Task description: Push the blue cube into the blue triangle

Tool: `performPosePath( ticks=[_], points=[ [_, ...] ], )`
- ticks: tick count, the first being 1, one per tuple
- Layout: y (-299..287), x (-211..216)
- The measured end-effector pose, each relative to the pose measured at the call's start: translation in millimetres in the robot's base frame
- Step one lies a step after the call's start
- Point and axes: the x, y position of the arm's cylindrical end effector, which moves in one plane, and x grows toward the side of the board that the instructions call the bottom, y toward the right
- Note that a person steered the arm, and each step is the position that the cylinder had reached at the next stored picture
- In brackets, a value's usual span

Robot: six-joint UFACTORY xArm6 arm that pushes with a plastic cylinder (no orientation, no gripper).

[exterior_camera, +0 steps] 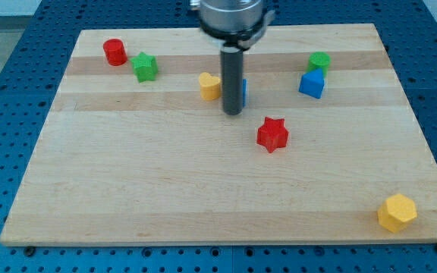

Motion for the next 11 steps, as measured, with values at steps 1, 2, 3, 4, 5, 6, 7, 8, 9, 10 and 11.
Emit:
performPosePath(
  ticks=[1,2,3,4,5,6,7,8,9,10,11],
  points=[
    [-15.8,-17.7],
    [-42.1,-30.3],
    [-41.8,-59.5],
    [1.7,-48.3],
    [28.6,-39.4],
    [-2.1,-32.9],
    [51.4,-33.4],
    [53.3,-23.2],
    [60.2,-21.6],
    [72.9,-20.9],
    [87.2,-22.8]
  ],
)
